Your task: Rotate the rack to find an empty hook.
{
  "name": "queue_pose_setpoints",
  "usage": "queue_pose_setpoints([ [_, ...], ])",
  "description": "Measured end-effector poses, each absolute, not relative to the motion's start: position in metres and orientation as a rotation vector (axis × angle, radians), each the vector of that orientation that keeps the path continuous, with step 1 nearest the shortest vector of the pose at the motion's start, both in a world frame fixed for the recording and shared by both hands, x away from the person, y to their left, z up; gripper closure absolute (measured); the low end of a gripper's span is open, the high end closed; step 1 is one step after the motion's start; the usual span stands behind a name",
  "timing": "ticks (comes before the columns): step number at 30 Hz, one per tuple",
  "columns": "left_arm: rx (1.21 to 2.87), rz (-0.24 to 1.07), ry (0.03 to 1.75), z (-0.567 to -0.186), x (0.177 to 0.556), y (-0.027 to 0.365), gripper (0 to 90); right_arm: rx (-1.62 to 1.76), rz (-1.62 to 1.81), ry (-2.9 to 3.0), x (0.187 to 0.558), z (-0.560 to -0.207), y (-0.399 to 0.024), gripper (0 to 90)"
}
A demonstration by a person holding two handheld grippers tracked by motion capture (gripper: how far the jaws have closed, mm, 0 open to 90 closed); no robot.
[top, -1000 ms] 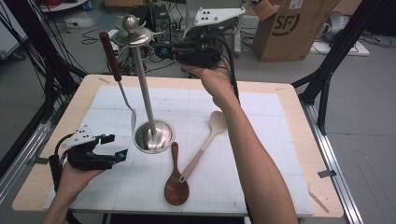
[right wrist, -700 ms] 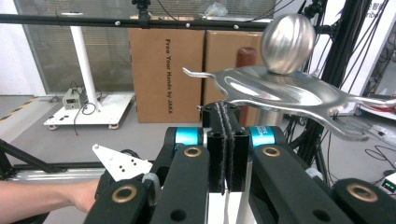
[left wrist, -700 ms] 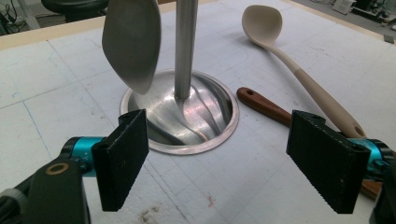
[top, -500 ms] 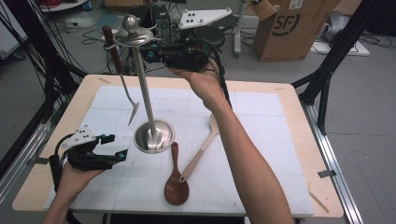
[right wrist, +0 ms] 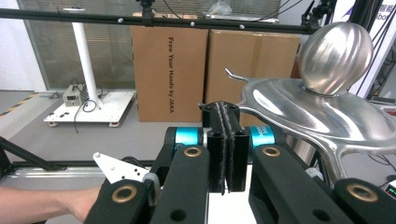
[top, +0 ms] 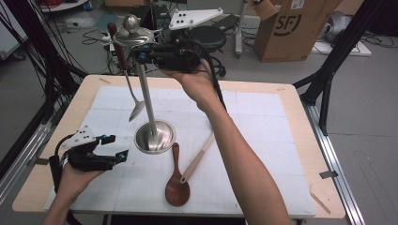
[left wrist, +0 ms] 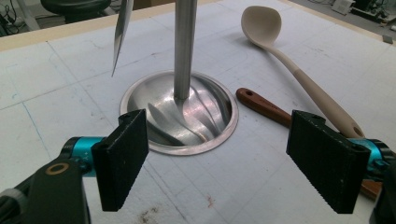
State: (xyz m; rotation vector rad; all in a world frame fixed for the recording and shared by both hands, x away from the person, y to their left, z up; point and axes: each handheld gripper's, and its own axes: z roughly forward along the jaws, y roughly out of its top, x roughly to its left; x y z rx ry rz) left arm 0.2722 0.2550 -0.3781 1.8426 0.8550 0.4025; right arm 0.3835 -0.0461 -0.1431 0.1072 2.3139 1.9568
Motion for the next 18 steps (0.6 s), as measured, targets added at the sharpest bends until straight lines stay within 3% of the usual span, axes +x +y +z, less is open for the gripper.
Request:
queue_pose_setpoints([
  [18,1.841,0.405,0.854,-0.378,0.272,0.255,21.6,0.126,1.952,2.332,0.390,-0.153,-0.073,89.2],
])
